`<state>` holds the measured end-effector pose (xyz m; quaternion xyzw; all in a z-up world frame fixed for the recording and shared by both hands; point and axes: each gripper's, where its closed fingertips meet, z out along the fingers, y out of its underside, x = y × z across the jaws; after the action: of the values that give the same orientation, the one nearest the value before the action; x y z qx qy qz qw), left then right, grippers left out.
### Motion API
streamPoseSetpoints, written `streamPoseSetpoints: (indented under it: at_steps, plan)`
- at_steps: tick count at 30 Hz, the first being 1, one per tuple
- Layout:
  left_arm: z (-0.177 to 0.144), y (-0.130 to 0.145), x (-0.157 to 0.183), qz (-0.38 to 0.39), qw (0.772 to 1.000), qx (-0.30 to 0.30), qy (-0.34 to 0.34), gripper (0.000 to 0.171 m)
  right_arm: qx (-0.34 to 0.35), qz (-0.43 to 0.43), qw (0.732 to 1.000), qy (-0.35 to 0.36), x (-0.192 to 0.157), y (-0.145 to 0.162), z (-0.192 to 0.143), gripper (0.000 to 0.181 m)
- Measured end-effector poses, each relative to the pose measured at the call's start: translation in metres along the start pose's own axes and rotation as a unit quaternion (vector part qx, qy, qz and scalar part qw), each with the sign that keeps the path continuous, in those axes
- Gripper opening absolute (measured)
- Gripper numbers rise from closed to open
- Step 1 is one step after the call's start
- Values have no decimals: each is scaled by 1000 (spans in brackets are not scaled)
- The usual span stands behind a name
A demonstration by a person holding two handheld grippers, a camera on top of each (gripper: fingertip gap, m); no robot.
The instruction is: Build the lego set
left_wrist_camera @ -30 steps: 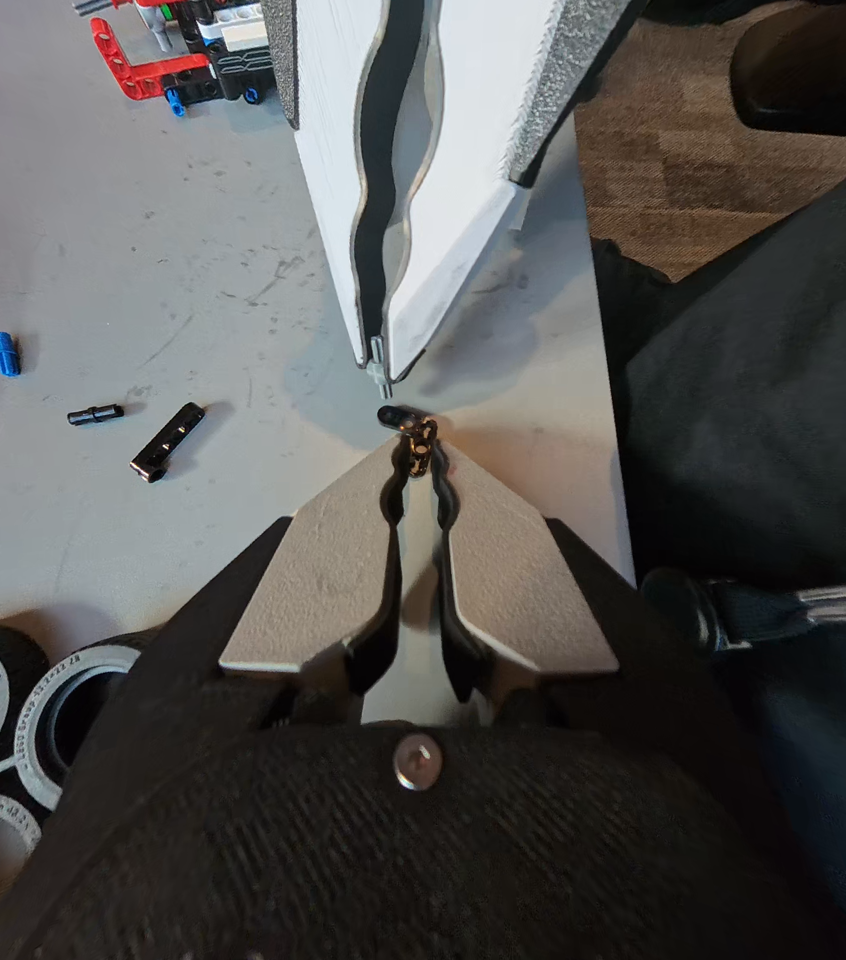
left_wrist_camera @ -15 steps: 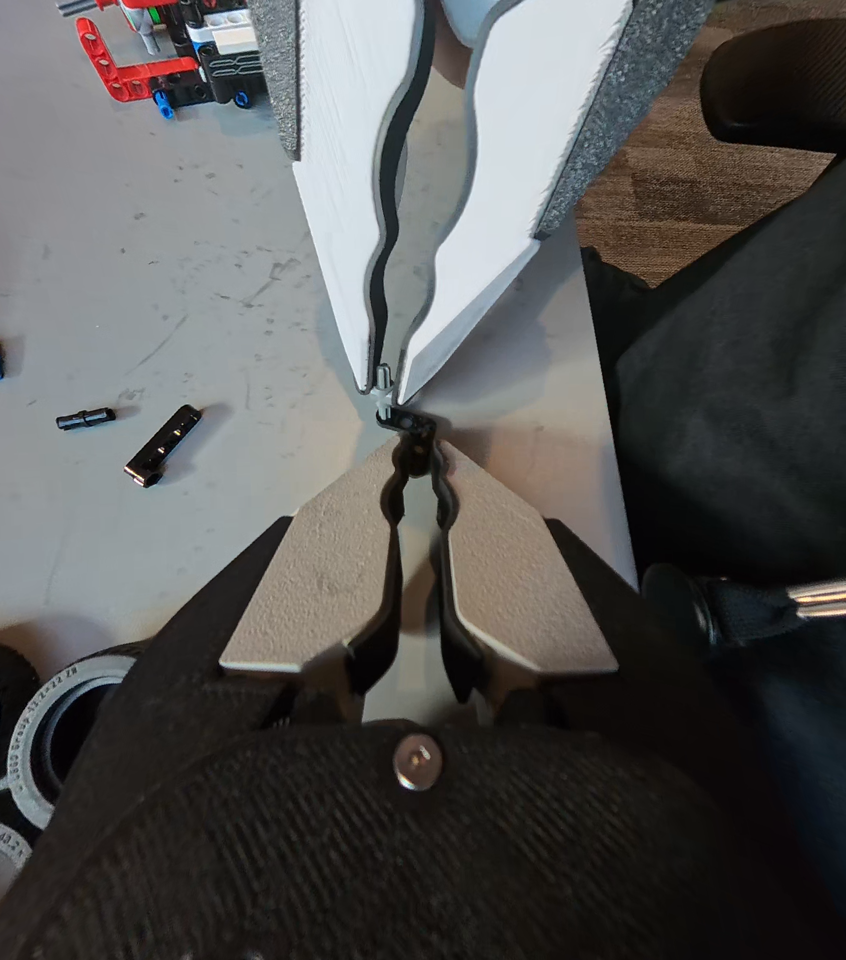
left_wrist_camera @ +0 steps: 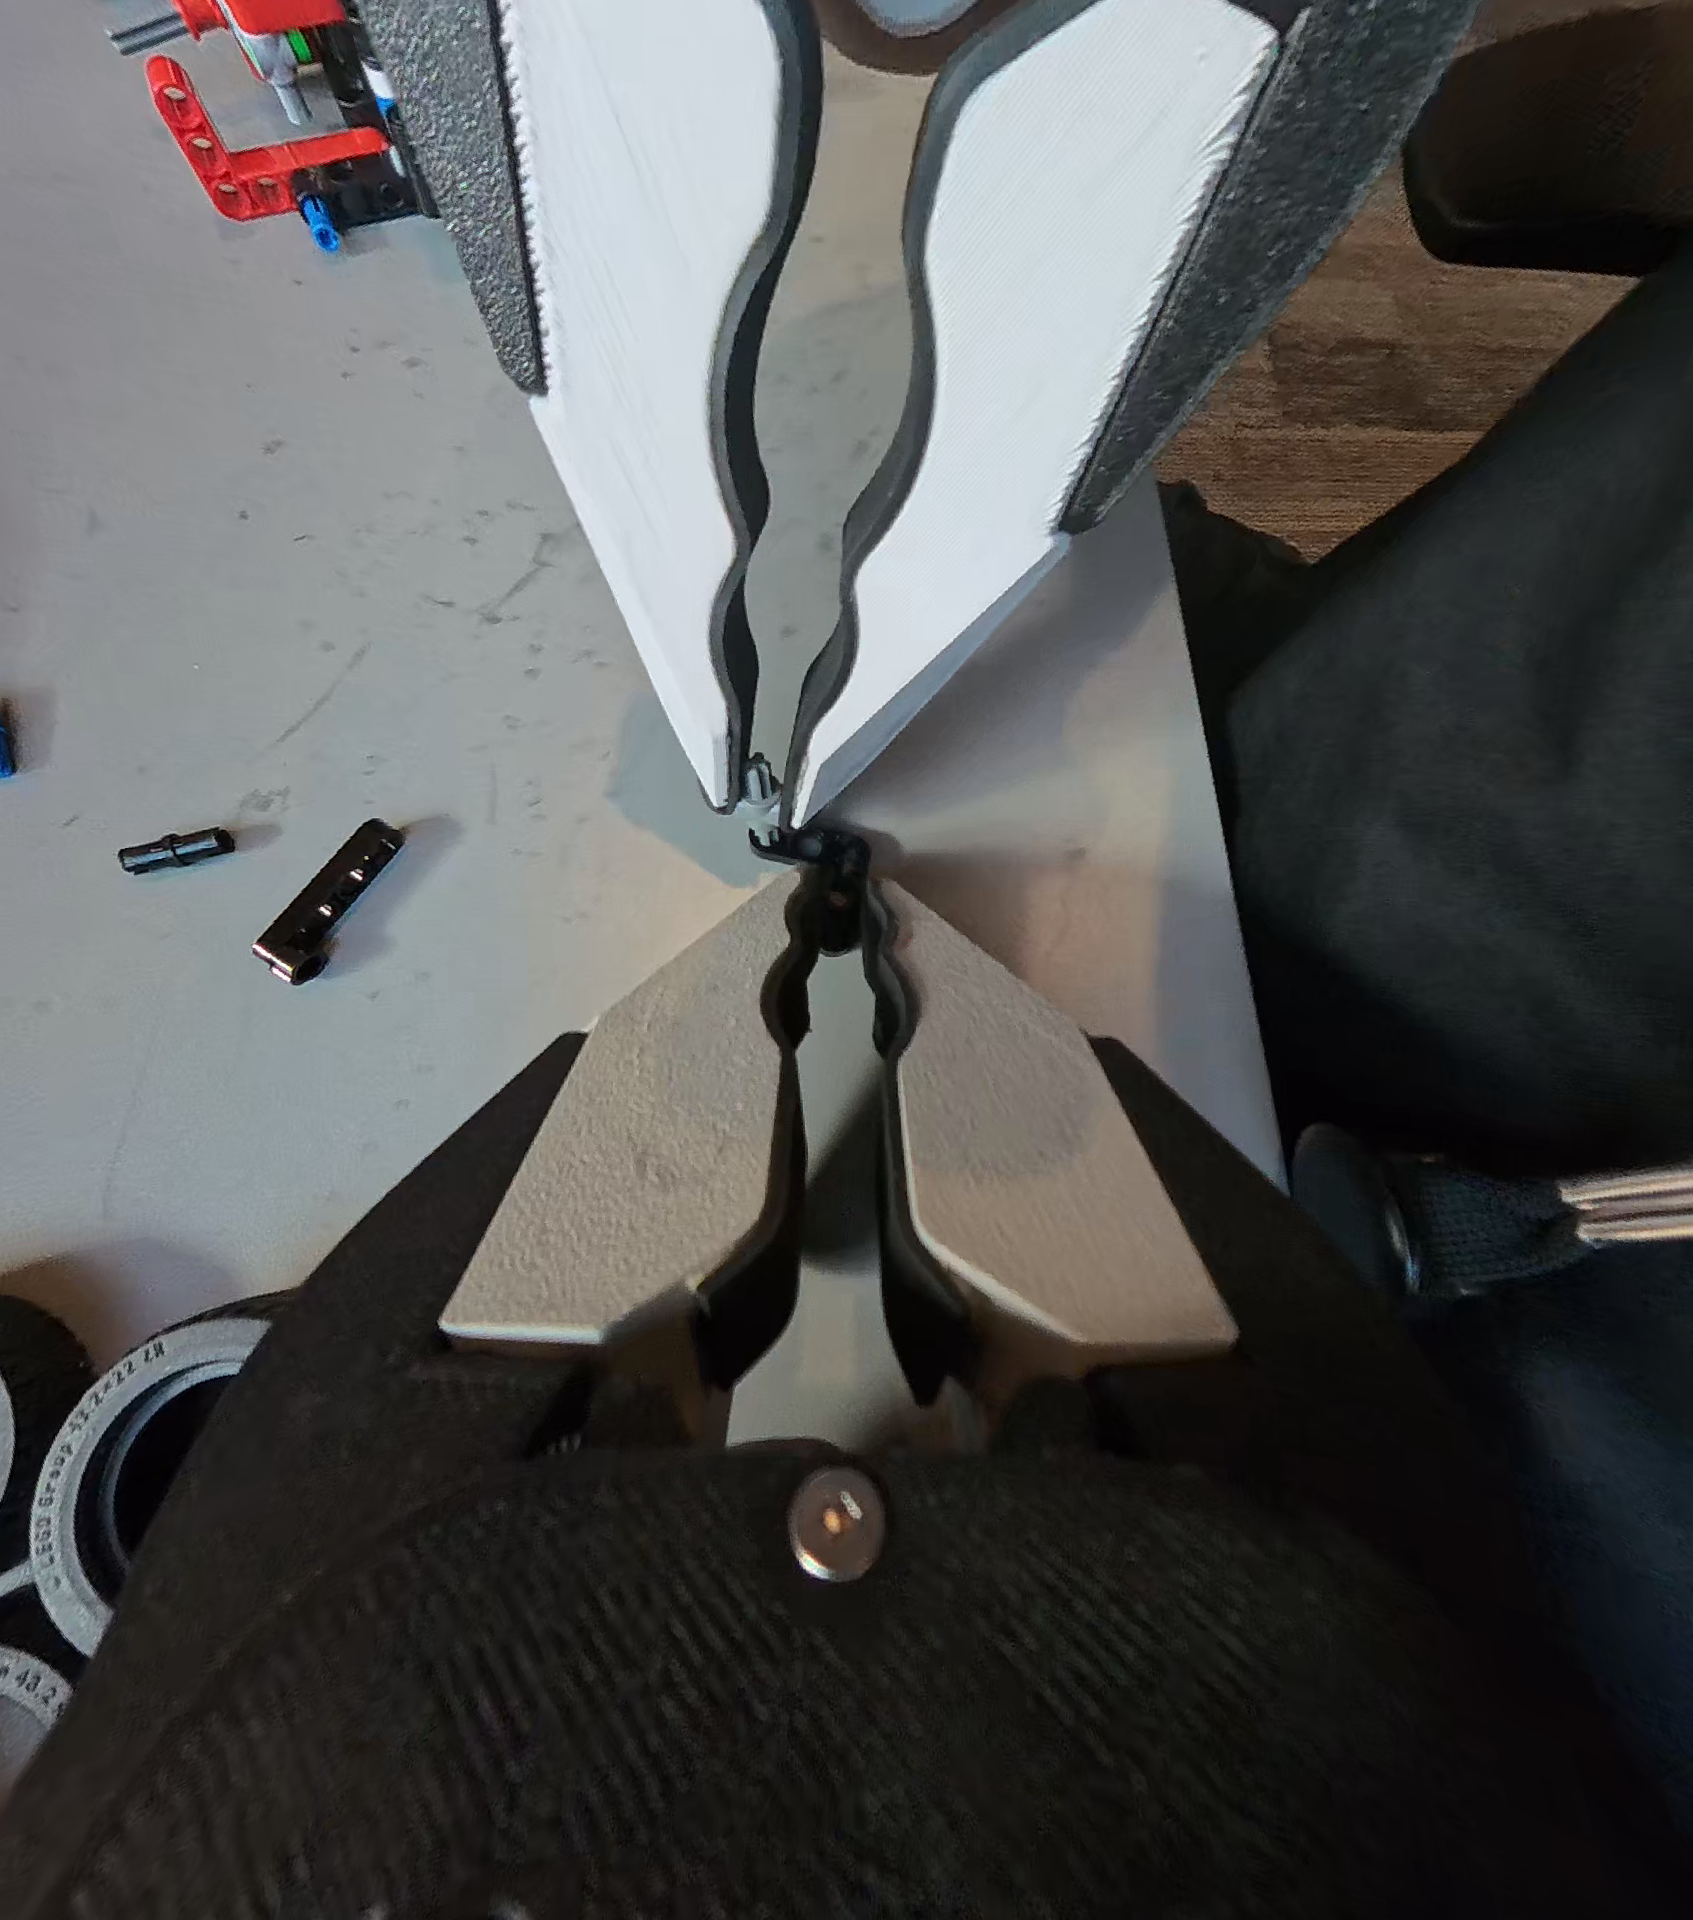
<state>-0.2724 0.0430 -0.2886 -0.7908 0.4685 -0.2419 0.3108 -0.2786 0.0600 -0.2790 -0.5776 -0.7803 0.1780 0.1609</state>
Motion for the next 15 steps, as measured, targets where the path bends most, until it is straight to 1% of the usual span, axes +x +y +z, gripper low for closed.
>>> streamPoseSetpoints:
  at_steps: [4,6,7,10,13,15]
  plan:
    - [0,0,0,1,1000,0,1,5,6,-29,1000,9,-2,-1,3,6]
    - [0,0,0,3,1000,0,-1,5,-1,-29,1000,-5,-2,-1,3,6]
    - [0,0,0,3,1000,0,-1,5,7,-17,1000,-19,-2,0,3,6]
    - [0,0,1,7,1000,1,-3,5,59,52,996,-50,-3,1,2,7]
    - [1,0,1,4,1000,1,0,5,87,31,996,-17,-1,-2,3,7]
    - [1,0,0,-1,1000,1,5,5,89,45,995,-15,-1,-3,2,7]
